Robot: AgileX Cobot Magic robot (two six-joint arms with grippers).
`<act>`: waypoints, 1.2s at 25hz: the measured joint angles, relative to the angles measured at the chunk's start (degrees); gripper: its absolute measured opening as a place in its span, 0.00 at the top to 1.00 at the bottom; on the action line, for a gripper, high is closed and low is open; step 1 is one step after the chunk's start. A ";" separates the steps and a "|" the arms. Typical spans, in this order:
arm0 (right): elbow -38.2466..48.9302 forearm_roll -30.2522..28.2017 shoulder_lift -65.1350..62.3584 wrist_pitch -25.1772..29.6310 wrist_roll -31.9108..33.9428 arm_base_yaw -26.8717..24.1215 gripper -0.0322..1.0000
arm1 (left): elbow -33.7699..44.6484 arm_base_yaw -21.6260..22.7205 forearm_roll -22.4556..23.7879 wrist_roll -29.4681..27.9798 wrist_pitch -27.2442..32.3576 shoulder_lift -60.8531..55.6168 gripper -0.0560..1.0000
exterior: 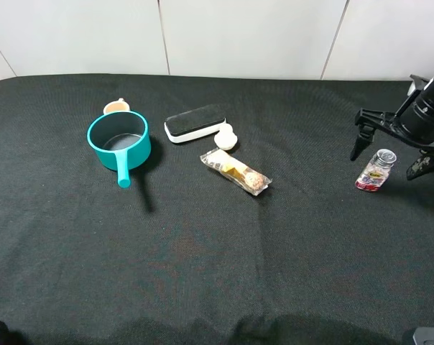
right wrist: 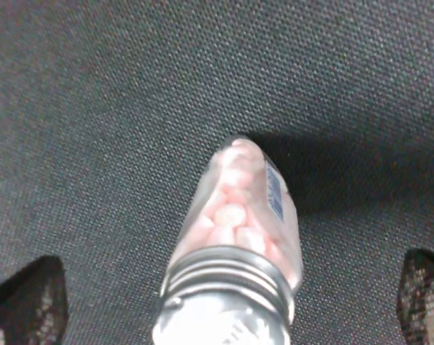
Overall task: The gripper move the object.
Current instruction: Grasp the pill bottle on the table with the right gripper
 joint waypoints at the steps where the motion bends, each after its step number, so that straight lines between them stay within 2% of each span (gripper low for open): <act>1: 0.04 0.00 0.21 0.05 -0.03 0.00 0.30 | 0.00 0.00 0.00 0.00 0.00 0.00 0.01; 21: 0.04 -0.23 1.16 -0.12 -0.10 0.00 0.30 | 0.00 0.00 0.00 0.00 0.00 0.00 0.01; 30: 0.04 -0.66 3.01 -0.97 -0.32 1.64 0.30 | 0.00 0.00 0.00 0.00 0.00 0.00 0.01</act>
